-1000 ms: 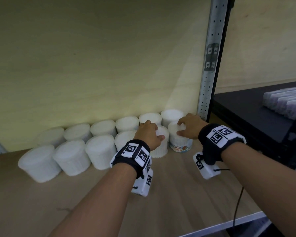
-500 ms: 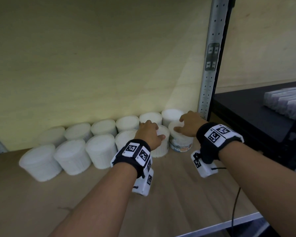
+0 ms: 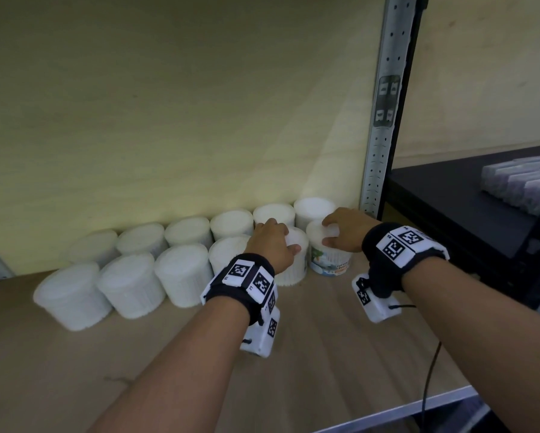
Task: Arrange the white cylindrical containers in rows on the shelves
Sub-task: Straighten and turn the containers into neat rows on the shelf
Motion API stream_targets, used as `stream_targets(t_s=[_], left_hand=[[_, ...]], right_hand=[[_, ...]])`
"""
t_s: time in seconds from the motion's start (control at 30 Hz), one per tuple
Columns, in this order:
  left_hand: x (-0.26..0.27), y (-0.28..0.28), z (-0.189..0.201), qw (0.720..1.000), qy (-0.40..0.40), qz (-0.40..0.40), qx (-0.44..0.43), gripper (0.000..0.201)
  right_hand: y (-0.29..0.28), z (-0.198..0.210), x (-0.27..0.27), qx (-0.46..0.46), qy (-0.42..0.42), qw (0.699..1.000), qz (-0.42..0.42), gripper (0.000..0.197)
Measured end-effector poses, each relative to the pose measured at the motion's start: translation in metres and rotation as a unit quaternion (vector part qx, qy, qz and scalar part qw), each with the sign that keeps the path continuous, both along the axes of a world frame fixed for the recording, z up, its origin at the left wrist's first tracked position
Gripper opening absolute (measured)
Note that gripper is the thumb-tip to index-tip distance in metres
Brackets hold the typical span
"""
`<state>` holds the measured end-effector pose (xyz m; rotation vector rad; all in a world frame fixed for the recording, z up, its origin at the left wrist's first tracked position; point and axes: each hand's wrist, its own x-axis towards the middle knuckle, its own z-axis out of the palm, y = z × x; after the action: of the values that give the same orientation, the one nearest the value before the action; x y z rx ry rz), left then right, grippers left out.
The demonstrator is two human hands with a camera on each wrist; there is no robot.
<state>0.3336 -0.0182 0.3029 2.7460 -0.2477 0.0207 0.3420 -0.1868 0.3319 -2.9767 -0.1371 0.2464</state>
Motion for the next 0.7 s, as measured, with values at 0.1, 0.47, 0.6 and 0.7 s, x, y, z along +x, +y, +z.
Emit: stream_targets(t_s=[0.1, 0.47, 0.6, 0.7], left_hand=[[0.0, 0.0, 0.002, 1.0, 0.003, -0.002, 0.007, 0.049], [0.003, 0.003, 0.014, 0.997, 0.055, -0.046, 0.021, 0.049], [0.004, 0.005, 0.019, 0.994, 0.081, -0.07, 0.031, 0.05], [0.005, 0.003, 0.021, 0.995, 0.066, -0.068, 0.026, 0.046]], right_hand=[[0.0, 0.001, -0.001, 0.008, -0.004, 1.0, 0.001, 0.059], [-0.001, 0.001, -0.001, 0.013, -0.014, 1.0, -0.008, 0.058], [0.001, 0.001, 0.0, 0.007, -0.014, 1.0, -0.008, 0.058], [0.001, 0.001, 0.0, 0.005, -0.016, 1.0, -0.007, 0.058]])
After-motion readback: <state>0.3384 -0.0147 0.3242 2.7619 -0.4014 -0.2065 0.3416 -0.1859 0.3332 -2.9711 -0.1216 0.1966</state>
